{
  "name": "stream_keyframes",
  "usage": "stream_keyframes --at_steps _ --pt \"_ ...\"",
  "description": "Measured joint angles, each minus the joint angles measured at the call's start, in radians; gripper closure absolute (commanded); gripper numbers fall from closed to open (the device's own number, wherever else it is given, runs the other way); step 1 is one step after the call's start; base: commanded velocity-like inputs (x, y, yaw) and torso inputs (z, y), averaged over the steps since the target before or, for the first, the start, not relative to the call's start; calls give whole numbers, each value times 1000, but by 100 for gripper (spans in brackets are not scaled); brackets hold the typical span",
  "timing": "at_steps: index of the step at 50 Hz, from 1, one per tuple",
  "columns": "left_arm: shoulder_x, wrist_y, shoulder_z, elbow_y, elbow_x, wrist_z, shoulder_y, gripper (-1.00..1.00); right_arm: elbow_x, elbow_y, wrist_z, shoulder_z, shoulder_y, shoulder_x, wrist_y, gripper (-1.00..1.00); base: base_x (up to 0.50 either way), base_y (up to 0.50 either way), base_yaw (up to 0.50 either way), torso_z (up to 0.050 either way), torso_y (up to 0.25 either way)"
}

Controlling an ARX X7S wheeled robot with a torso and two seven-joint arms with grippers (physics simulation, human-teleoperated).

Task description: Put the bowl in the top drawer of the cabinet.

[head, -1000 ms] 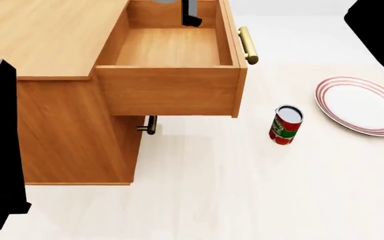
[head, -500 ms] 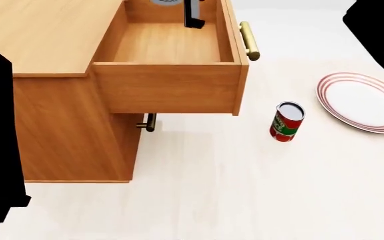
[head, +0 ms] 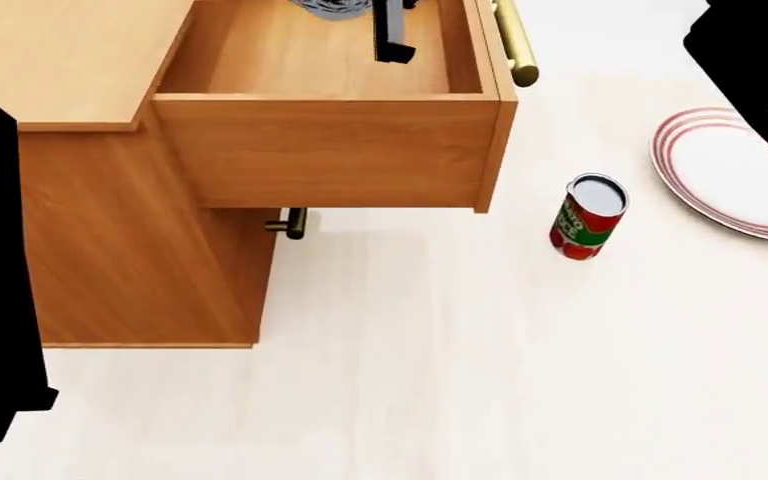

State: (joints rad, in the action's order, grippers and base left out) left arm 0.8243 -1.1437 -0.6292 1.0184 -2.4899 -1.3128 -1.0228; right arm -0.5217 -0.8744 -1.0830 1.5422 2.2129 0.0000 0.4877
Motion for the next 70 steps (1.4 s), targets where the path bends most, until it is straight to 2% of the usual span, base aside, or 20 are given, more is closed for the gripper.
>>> stream_keyframes --at_steps 5,6,24,43,52,70 --pt "-2 -2 -1 -1 -2 -3 -1 -100 2 0 -5 0 -2 0 2 100 0 0 0 0 -91" --pt "-2 -2 -2 -1 -3 -4 -1 -100 3 -1 -6 0 -2 0 2 -100 0 0 0 0 -57" --pt "10 21 -4 5 -31 -31 -7 -100 2 -14 -13 -5 6 0 -6 -100 0 0 0 0 0" --pt "-3 16 -4 -3 -33 -39 -16 -100 -52 -30 -28 -40 39 22 -52 -100 0 0 0 0 166" --pt "-17 1 -14 -6 -30 -37 -6 -100 -144 243 124 -118 7 209 7 -100 0 0 0 0 158" --pt "-33 -12 -21 -3 -31 -42 8 -100 -471 992 679 -337 -184 784 146 -100 0 0 0 0 128"
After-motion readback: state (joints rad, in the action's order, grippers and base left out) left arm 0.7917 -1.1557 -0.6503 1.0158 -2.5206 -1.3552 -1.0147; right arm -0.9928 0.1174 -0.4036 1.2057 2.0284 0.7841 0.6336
